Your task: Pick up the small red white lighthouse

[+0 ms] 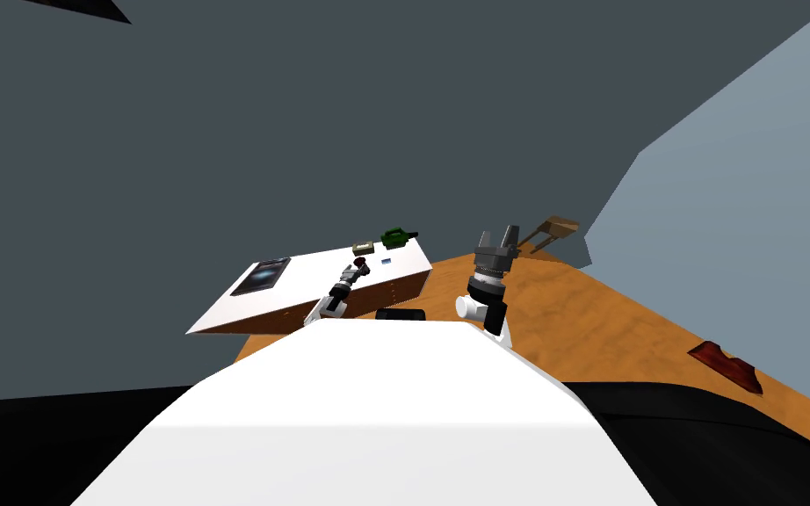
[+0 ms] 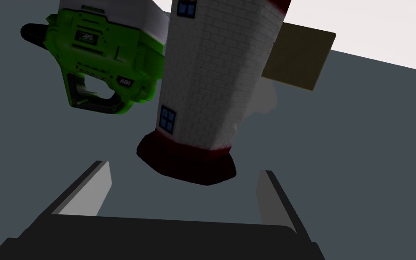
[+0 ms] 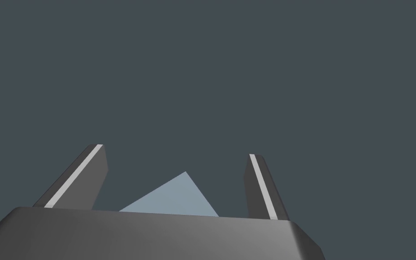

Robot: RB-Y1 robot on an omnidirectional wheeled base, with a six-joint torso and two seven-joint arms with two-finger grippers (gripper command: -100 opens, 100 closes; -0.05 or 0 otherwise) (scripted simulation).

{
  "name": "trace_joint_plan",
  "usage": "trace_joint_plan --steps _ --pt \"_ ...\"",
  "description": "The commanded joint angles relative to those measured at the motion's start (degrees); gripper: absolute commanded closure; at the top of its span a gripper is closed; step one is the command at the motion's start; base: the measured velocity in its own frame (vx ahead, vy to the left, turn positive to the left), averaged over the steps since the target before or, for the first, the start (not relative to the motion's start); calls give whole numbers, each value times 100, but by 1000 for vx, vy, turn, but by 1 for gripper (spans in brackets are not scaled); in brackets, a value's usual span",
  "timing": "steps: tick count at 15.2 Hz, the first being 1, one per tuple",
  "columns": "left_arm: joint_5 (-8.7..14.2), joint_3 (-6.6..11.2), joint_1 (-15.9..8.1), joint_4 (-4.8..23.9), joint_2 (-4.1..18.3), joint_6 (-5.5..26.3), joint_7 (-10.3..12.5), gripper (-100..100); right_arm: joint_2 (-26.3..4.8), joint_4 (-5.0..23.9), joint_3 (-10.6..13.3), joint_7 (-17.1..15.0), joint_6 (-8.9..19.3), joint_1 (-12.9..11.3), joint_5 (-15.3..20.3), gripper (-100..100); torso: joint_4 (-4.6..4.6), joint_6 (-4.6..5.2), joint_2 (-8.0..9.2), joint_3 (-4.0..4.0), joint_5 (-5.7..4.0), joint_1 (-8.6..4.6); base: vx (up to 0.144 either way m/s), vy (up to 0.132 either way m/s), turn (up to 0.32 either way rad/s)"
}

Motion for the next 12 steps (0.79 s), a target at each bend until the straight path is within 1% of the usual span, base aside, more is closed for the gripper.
trace_joint_plan --steps 1,5,6,7,8,12 --pt "-98 -7 -73 227 -30 13 -129 -100 0 0 0 0 0 0 0 0 0 0 0 0 0 0 14 27 -49" --pt "-193 -3 -155 479 -51 4 -248 -100 0 0 0 0 0 0 0 0 0 -1 -2 -1 -1 -6 16 17 -31" --pt "-168 -12 -133 394 -41 28 -201 -100 0 0 0 0 0 0 0 0 -1 0 -3 -2 -2 -7 11 8 -10" --pt "-174 -9 -141 417 -45 21 -217 -100 0 0 0 0 0 0 0 0 0 -1 -2 -1 -2 -9 0 0 0" --pt "-173 -9 -140 416 -45 21 -218 100 0 0 0 0 0 0 0 0 0 -1 1 0 -3 -11 0 0 0" --pt "-177 -10 -139 414 -42 18 -224 100 0 0 0 0 0 0 0 0 0 1 -1 -1 1 -8 0 0 0"
